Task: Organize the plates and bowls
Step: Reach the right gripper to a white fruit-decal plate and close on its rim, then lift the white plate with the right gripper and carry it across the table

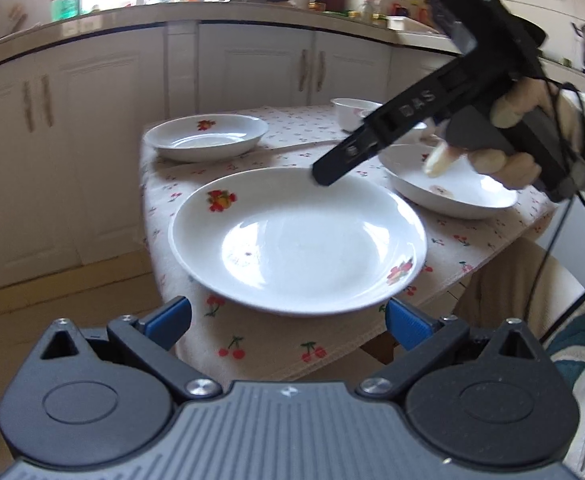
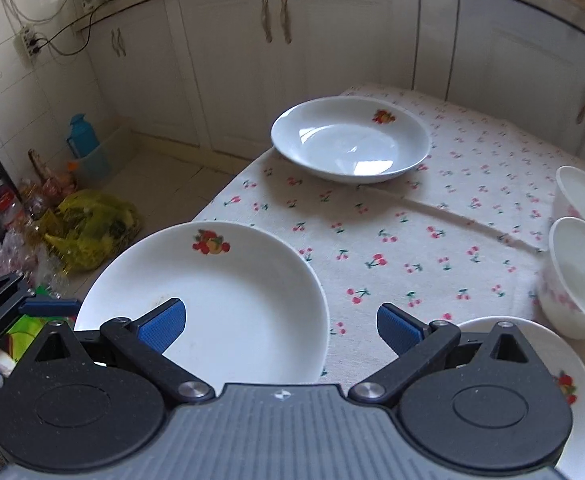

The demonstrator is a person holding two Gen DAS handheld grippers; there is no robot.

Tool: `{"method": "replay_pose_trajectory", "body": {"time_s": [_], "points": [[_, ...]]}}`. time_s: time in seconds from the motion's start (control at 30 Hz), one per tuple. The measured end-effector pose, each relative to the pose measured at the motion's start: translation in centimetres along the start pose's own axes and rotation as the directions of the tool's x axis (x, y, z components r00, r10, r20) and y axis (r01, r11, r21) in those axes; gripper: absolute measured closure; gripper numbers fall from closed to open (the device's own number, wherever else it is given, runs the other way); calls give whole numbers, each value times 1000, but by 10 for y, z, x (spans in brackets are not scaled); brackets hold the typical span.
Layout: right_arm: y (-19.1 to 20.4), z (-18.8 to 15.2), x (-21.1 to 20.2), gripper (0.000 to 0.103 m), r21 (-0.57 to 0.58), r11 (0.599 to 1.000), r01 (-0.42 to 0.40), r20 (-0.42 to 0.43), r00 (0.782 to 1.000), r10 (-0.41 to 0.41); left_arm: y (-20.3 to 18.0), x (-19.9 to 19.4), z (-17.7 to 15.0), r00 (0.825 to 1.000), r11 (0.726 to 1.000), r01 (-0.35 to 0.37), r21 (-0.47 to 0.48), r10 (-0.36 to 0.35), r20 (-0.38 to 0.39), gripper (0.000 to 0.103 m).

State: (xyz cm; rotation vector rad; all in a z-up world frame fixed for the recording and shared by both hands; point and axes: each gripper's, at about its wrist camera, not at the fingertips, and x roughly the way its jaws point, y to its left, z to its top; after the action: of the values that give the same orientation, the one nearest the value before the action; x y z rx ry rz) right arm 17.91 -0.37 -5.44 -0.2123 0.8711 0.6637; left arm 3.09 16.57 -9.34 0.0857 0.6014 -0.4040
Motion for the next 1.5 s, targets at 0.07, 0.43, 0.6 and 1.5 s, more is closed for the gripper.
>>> {"method": "replay_pose_trajectory", "body": {"time_s": [0.07,0.43,0.6,1.5], "points": [[0,2,6,0,-11,1000,-9,-7,1000,9,-1,4,2,1000,1000,8,24,-8,-6,1],[-10,10,36,18,10,998,-68,-76,995,69,3,15,6,999,997,37,70,-35,-26,1],[-17,12,45,32,46,992,-117,-109,987,122,3,17,7,999,996,38,77,-35,-34,1],[-57,38,44,35,128,989,-80,-49,995,87,16,54,39,999,991,42,127,-42,-1,1]]}}
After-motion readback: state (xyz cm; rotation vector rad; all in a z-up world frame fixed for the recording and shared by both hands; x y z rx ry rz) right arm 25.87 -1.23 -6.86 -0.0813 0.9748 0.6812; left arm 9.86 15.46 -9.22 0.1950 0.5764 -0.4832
